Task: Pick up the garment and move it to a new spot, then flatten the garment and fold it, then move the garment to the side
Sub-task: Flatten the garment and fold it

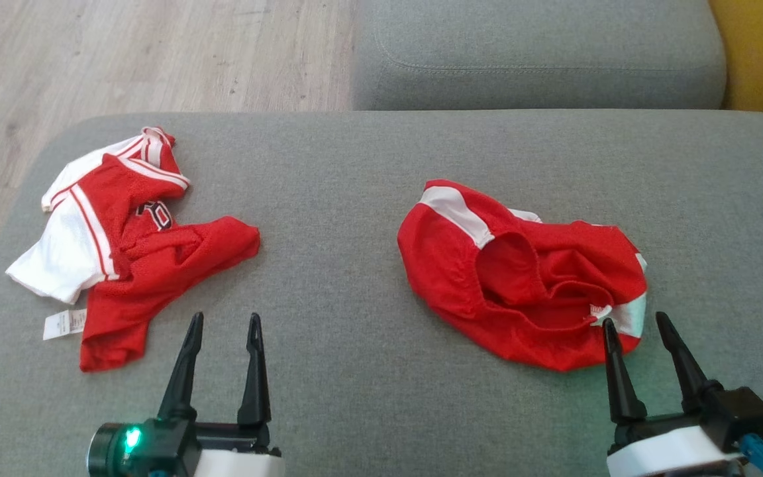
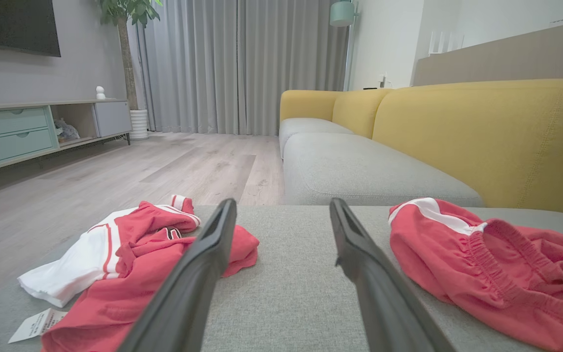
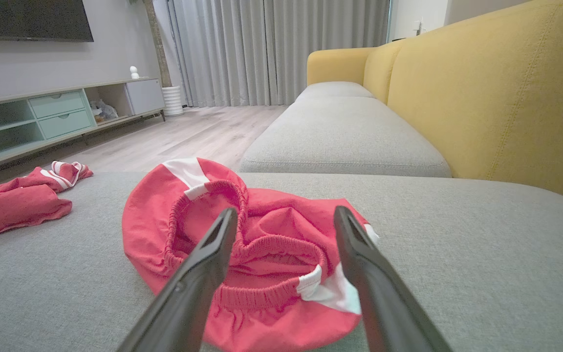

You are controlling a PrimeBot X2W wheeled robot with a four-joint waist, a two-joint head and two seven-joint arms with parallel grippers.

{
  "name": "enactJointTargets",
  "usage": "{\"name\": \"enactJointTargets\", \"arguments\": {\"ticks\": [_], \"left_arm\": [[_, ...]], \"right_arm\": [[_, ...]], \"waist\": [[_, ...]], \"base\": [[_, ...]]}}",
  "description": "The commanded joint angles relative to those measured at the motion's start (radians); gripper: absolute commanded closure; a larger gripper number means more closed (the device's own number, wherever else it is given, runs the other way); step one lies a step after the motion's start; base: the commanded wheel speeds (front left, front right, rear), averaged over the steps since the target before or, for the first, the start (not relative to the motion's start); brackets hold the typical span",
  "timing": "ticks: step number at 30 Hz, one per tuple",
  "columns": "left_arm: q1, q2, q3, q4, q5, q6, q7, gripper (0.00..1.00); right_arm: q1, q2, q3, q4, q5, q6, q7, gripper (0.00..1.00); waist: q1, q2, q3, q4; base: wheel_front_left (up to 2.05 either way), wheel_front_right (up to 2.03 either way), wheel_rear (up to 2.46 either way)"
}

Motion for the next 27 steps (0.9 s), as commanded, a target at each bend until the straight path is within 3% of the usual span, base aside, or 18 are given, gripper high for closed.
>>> {"name": "enactJointTargets", "arguments": {"ticks": [1,21,27], "left_arm": [[-0.028,-0.006,0.031,-0.033,-0.003,0.008,-0.006,0.0],[-0.013,-0.007,0.017,0.005,-0.008,0.014,-0.006,0.0],[-0.005,-0.007,0.008,0.023,-0.01,0.024,-0.006,0.0]], "right_arm": [[-0.024,-0.006,0.023,-0.027,-0.004,-0.001,0.0,0.0],[-0.01,-0.006,0.026,-0.012,-0.004,-0.001,0.0,0.0],[-0.012,-0.006,0.03,-0.012,0.007,-0.001,0.0,0.0]], "waist": [[0.0,-0.0001,-0.001,-0.001],[0.0,-0.0001,-0.031,-0.014],[0.0,-0.0001,-0.026,-0.047]], "base": [[0.0,0.0,0.0],[0.0,0.0,0.0],[0.0,0.0,0.0]]}}
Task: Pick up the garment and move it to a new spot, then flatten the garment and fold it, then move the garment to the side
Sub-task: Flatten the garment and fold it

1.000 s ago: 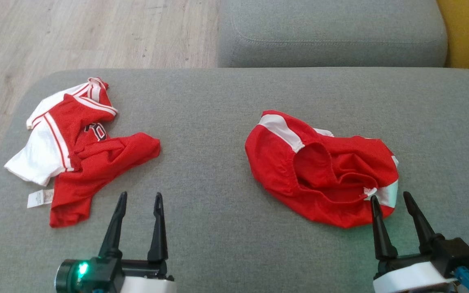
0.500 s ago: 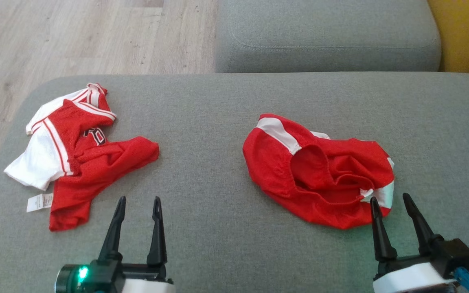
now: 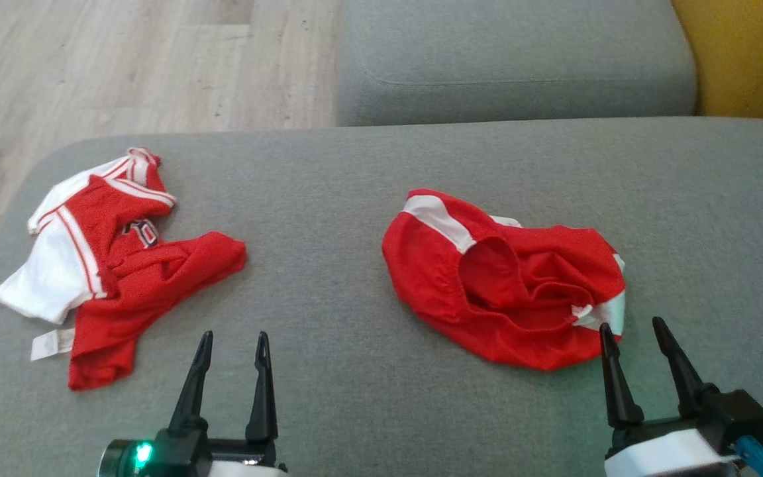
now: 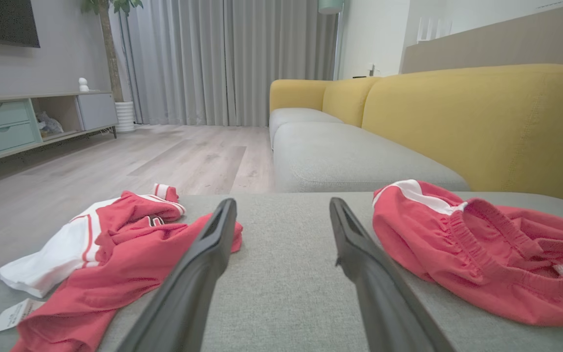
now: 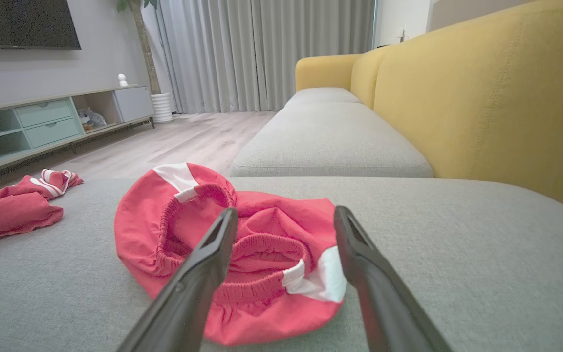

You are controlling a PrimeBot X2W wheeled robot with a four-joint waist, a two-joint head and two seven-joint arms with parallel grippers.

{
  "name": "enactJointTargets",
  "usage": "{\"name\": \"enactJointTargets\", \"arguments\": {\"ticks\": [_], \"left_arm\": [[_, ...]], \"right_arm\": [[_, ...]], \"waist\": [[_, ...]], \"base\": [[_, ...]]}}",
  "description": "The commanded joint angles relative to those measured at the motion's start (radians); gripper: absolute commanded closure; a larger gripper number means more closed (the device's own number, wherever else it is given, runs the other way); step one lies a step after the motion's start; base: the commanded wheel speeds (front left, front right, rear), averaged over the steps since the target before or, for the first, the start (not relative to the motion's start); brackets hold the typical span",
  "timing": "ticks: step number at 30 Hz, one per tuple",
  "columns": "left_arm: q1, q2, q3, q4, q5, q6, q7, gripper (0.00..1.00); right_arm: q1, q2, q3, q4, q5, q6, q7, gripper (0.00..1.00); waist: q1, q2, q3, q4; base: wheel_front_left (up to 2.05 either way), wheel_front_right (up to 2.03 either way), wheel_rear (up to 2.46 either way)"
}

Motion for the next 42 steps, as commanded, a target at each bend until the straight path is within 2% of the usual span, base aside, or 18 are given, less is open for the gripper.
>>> {"name": "enactJointTargets", "arguments": {"ticks": [1,8,12,17,24,29,34,42], "left_arm": [[-0.02,-0.006,0.025,-0.018,-0.01,0.01,-0.006,0.0],[-0.031,-0.006,0.014,0.001,0.0,0.016,-0.006,0.0],[-0.058,-0.006,-0.005,0.022,0.012,0.001,-0.006,0.0],[-0.13,-0.006,-0.049,0.084,0.022,-0.041,-0.006,0.0],[-0.284,-0.006,-0.17,0.27,0.012,-0.117,-0.005,0.0],[-0.396,-0.006,-0.27,0.372,-0.013,-0.155,0.074,0.0],[-0.486,-0.006,-0.319,0.43,-0.025,-0.153,0.167,0.0],[-0.588,-0.006,-0.335,0.477,-0.022,-0.12,0.224,0.0]], "right_arm": [[-0.017,-0.007,0.027,-0.029,0.002,-0.001,0.0,0.0],[-0.033,-0.007,0.043,-0.042,0.007,-0.001,0.0,0.0],[-0.047,-0.007,0.062,-0.054,0.008,-0.001,0.0,0.0],[-0.074,-0.007,0.072,-0.071,0.017,-0.001,0.0,0.0],[-0.099,-0.007,0.072,-0.082,0.039,-0.001,0.0,0.0],[-0.109,-0.007,0.08,-0.087,0.048,-0.001,0.0,0.0],[-0.118,-0.007,0.092,-0.094,0.065,-0.001,0.0,0.0],[-0.127,-0.007,0.1,-0.093,0.089,-0.001,0.0,0.0]], "waist": [[0.0,0.0,0.008,-0.025],[0.0,0.0,0.033,-0.12],[0.0,0.0,0.059,-0.205],[0.0,0.0,0.109,-0.308],[0.0,0.0,0.165,-0.429],[0.0,0.0,0.192,-0.5],[0.0,0.0,0.22,-0.557],[0.0,0.0,0.246,-0.604]], "base": [[0.0,0.0,0.0],[0.0,0.0,0.0],[0.0,0.0,0.0],[0.0,0.0,0.0],[0.0,0.0,0.0],[0.0,0.0,0.0],[0.0,0.0,0.0],[0.0,0.0,0.0]]}}
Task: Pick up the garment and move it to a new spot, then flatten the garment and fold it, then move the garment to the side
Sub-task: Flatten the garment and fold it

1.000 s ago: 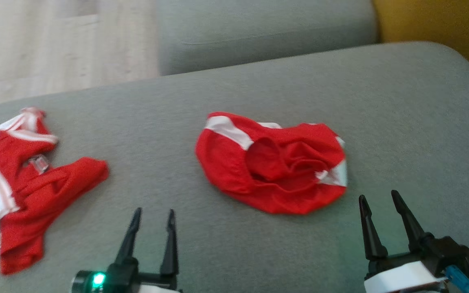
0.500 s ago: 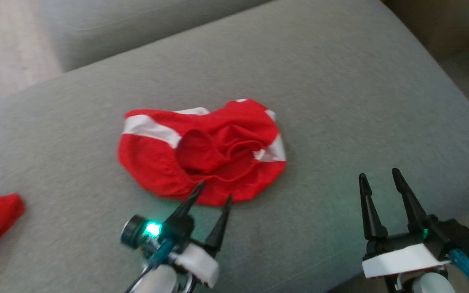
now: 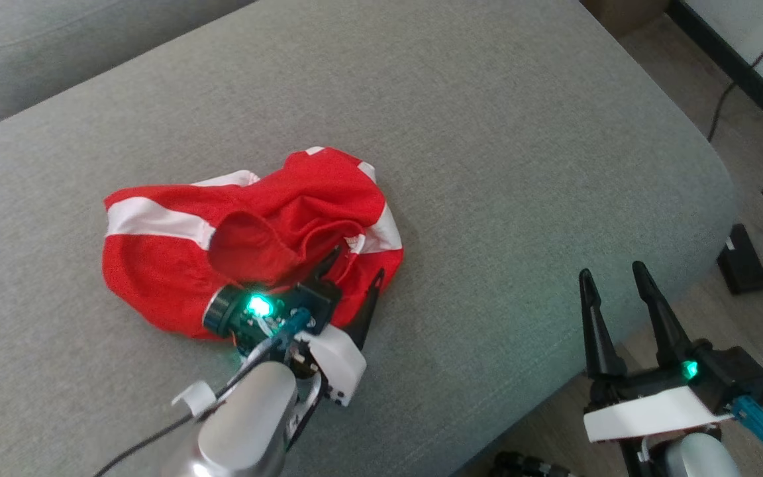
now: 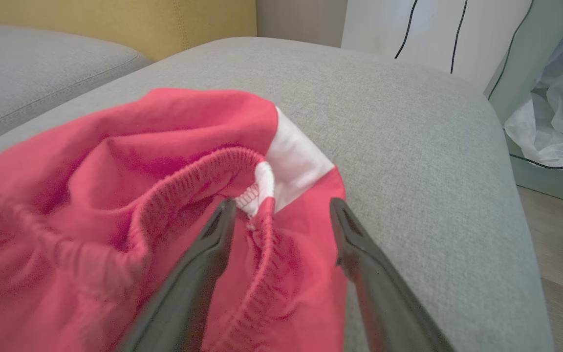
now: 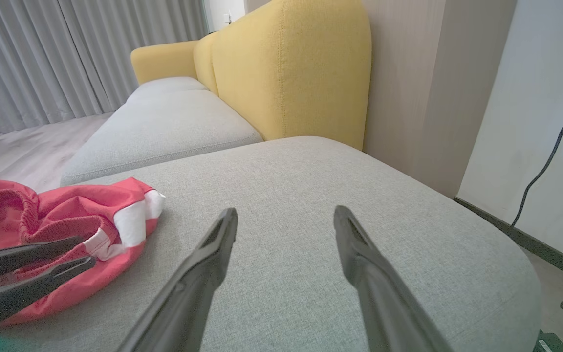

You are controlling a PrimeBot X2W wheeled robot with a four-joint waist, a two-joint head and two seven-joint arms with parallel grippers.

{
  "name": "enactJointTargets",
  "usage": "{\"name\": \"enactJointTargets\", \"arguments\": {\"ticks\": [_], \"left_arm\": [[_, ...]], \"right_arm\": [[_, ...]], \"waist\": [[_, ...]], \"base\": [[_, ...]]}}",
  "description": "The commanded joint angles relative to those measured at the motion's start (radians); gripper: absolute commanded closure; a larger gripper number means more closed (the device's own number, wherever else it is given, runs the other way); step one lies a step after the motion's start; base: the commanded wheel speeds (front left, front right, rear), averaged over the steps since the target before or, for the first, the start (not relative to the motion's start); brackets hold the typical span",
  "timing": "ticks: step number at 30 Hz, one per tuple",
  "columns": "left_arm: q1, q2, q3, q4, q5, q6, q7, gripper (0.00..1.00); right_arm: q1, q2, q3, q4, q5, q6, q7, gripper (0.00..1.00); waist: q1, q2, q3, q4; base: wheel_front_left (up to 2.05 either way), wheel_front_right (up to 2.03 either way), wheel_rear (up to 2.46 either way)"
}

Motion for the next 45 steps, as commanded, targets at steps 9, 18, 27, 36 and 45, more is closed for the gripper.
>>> {"name": "enactJointTargets", "arguments": {"ticks": [9,18,27,36,45], "left_arm": [[-0.091,-0.002,0.027,0.002,-0.01,0.008,0.019,1.0],[-0.115,-0.001,0.013,-0.025,-0.042,-0.033,0.0,1.0],[-0.38,-0.002,-0.018,-0.218,-0.164,-0.099,0.006,1.0],[-0.389,0.105,0.074,-0.393,-0.31,-0.093,0.065,1.0],[-0.059,0.233,0.12,-0.411,-0.396,-0.067,0.047,1.0]], "right_arm": [[-0.033,-0.007,0.034,-0.033,0.01,-0.001,0.0,0.0],[-0.032,-0.007,0.037,-0.028,0.005,-0.001,0.0,0.0],[-0.016,-0.007,0.045,-0.017,-0.008,-0.001,0.0,0.0],[0.008,-0.007,0.032,-0.015,-0.026,-0.001,0.0,0.0],[0.003,-0.007,0.025,0.004,-0.022,-0.001,0.0,0.0]], "waist": [[-0.0001,0.0,0.019,-0.026],[-0.0001,0.0,0.003,-0.008],[-0.0001,0.0,-0.084,0.098],[-0.0001,0.0,-0.13,0.29],[-0.0001,0.0,-0.06,0.461]], "base": [[0.0,0.0,0.0],[0.0,0.0,0.0],[0.0,0.0,0.0],[0.0,0.0,0.0],[0.0,0.0,0.0]]}}
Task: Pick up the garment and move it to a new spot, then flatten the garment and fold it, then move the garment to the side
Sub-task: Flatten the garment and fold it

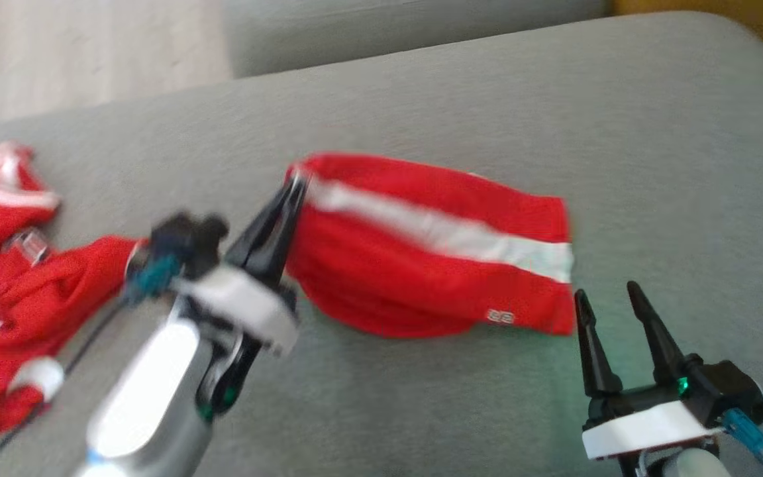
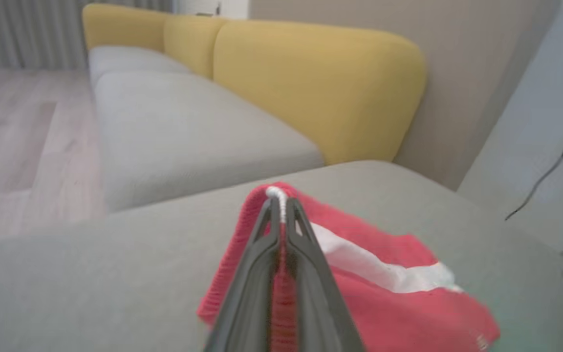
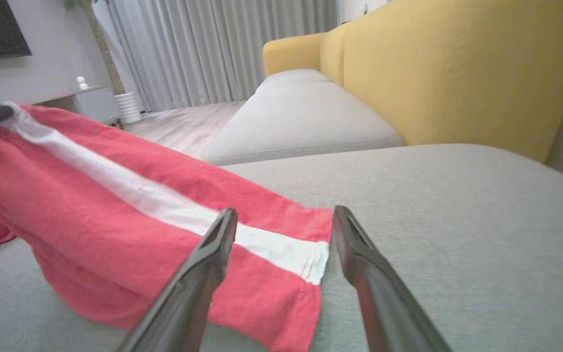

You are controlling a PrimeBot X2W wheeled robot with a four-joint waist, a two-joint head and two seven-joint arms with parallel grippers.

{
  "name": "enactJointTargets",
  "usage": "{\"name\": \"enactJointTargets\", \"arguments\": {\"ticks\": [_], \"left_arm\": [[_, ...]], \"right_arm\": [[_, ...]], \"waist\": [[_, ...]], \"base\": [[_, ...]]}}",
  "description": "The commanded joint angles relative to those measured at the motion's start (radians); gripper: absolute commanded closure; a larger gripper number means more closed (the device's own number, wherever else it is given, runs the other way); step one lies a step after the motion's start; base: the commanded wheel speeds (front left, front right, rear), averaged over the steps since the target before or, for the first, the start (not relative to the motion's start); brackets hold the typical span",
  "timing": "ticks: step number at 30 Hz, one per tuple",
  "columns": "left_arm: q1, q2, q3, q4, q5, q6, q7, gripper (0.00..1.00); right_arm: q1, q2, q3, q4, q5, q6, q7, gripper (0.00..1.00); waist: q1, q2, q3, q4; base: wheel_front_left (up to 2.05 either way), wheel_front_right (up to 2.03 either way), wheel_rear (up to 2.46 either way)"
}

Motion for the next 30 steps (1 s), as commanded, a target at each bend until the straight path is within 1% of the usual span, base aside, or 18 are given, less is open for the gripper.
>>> {"name": "enactJointTargets", "arguments": {"ticks": [1,6,9,10,12,16,20,24,30], "left_arm": [[-0.037,0.04,0.057,-0.025,0.0,0.006,-0.028,1.0],[-0.005,0.069,0.078,0.025,-0.002,0.006,-0.081,1.0],[-0.014,0.074,0.084,0.048,-0.007,0.001,-0.1,1.0],[-0.014,0.074,0.084,0.048,-0.007,0.001,-0.1,1.0],[-0.024,0.075,0.086,0.062,-0.011,-0.001,-0.109,1.0],[-0.042,0.076,0.088,0.089,-0.015,-0.005,-0.125,1.0],[-0.059,0.075,0.086,0.111,-0.017,-0.009,-0.134,1.0],[-0.073,0.075,0.08,0.13,-0.019,-0.012,-0.141,1.0],[-0.081,0.074,0.073,0.157,-0.028,-0.016,-0.148,1.0]], "right_arm": [[-0.032,-0.006,0.022,-0.017,0.007,-0.001,0.0,0.0],[-0.074,-0.006,0.0,0.045,0.073,-0.001,0.0,0.0],[-0.116,-0.006,-0.006,0.095,0.099,-0.001,0.0,0.0],[-0.116,-0.006,-0.006,0.095,0.099,-0.001,0.0,0.0],[-0.148,-0.006,0.005,0.131,0.135,-0.001,0.0,0.0],[-0.218,-0.006,0.068,0.244,0.261,-0.001,0.0,0.0],[-0.288,-0.006,0.126,0.349,0.338,-0.001,0.0,0.0],[-0.332,-0.006,0.185,0.368,0.429,-0.001,0.0,0.0],[-0.345,-0.022,0.281,0.396,0.637,-0.001,0.0,0.0]], "waist": [[0.0001,0.0,0.048,0.071],[0.0001,0.0,0.082,0.115],[0.0001,0.0,0.097,0.13],[0.0001,0.0,0.097,0.13],[0.0001,0.0,0.107,0.136],[0.0001,0.0,0.121,0.138],[0.0001,0.0,0.131,0.138],[0.0001,0.0,0.135,0.137],[0.0001,0.0,0.127,0.14]], "base": [[0.0,0.0,0.0],[0.0,0.0,0.0],[0.0,0.0,0.0],[0.0,0.0,0.0],[0.0,0.0,0.0],[0.0,0.0,0.0],[0.0,0.0,0.0],[0.0,0.0,0.0],[0.0,0.0,0.0]]}}
